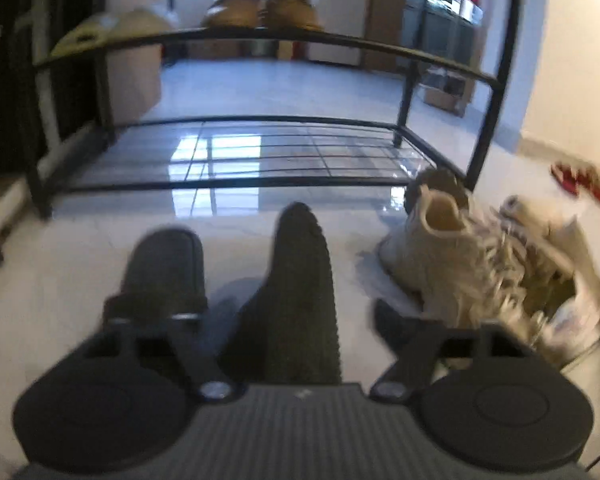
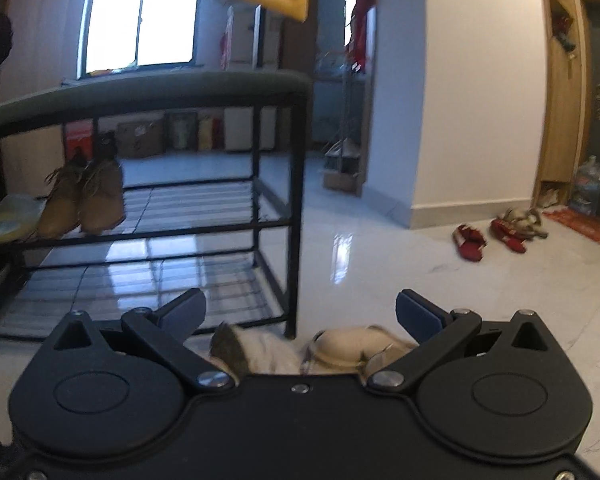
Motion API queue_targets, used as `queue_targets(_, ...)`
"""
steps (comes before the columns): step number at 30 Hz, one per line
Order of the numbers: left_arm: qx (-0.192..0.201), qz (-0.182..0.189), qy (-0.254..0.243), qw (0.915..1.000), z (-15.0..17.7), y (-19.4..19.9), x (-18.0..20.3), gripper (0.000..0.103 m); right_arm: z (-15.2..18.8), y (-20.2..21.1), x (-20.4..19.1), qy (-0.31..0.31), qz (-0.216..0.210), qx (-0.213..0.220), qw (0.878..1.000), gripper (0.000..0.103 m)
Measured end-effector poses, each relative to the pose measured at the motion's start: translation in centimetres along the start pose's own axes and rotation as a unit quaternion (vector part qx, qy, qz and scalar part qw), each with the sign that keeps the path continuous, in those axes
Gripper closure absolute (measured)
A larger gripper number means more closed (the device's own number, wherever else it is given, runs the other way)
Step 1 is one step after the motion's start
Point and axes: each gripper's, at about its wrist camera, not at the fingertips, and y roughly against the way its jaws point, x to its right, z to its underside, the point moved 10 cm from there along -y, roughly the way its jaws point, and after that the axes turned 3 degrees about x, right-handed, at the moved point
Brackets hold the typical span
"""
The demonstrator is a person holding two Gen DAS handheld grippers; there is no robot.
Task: Organize scattered shoes
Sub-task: 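Carry the black slide to the rack and lower it beside the other slide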
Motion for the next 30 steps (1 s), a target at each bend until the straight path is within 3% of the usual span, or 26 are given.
queue_targets(7,0.042,-0.030,0.025,0.9984,-5.5,2.9,-4.4,0.009,3.2,-1.5,-2.0,-0.009,-0.057,-0.078,0.995,0.000)
queue_targets(12,0.029,-0.047,0.009,0.9985,-8.7,6.2,-6.1,0.009,6.9,-3.5,-4.1,-0.024,-0.115,-0.174,0.978,0.000)
queue_targets(17,0.016,-0.029,-0.020,0.9992,-10.6,9.7,-7.3,0.007,9.9,-3.5,-4.7,0.024,-0.086,-0.219,0.972,0.000)
queue_targets(21,0.017,-0.014,-0.072,0.9972,-12.9,10.8,-7.4,0.003,10.7,-2.8,-5.1,0.066,-0.090,-0.259,0.959,0.000)
queue_targets(26,0.028,-0.003,-0.100,0.9946,-14.2,10.4,-7.2,0.002,13.5,-4.3,-9.3,0.104,-0.150,-0.295,0.938,0.000)
queue_targets(30,0.068,0.010,-0.121,0.9902,-13.4,9.1,-6.9,0.001,17.8,-6.9,-12.0,0.105,-0.133,-0.294,0.941,0.000)
